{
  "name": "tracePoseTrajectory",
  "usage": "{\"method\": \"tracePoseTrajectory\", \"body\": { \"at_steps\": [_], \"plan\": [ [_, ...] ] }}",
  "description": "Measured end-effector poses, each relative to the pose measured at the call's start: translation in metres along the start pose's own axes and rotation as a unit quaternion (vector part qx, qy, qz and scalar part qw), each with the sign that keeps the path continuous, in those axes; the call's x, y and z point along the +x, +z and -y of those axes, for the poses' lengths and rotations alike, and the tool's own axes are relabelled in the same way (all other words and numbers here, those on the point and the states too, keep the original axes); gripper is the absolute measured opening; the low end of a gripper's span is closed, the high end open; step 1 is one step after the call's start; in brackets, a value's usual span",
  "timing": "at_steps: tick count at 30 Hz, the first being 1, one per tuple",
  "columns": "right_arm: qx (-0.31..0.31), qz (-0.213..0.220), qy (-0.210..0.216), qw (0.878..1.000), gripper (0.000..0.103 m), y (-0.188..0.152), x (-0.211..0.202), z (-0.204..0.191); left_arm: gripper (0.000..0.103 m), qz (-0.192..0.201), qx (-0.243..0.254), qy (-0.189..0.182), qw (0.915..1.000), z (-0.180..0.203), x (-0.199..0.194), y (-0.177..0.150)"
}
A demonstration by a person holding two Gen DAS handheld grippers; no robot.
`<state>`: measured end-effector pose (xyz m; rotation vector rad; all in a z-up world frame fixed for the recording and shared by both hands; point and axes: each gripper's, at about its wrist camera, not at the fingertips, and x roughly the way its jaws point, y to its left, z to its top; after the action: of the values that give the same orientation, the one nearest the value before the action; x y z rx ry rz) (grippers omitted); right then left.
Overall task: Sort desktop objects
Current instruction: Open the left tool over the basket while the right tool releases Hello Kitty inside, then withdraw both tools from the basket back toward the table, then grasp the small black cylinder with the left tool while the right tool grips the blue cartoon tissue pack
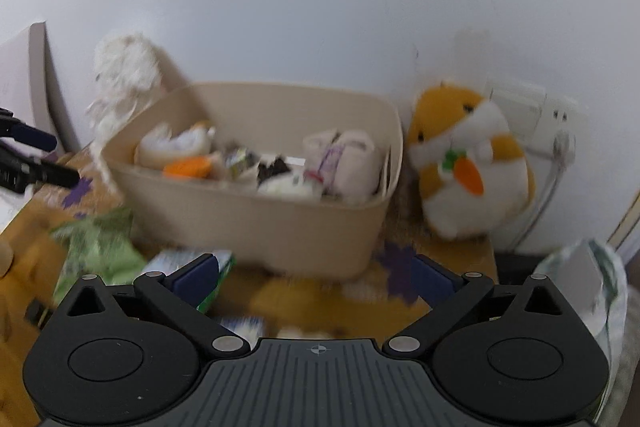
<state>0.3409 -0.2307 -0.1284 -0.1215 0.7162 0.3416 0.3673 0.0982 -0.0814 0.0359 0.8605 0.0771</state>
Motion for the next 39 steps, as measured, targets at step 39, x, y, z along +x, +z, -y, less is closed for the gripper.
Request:
{"method": "tracePoseTrajectory", "body": {
  "at_steps": [39],
  "plan": [
    [-0.031, -0.114, 0.012, 0.993, 0.089, -0.081, 0.034, -0.033, 0.082, -0.15, -0.123, -0.016, 0.9809, 0.007, 0.03, -0.116]
  ]
}}
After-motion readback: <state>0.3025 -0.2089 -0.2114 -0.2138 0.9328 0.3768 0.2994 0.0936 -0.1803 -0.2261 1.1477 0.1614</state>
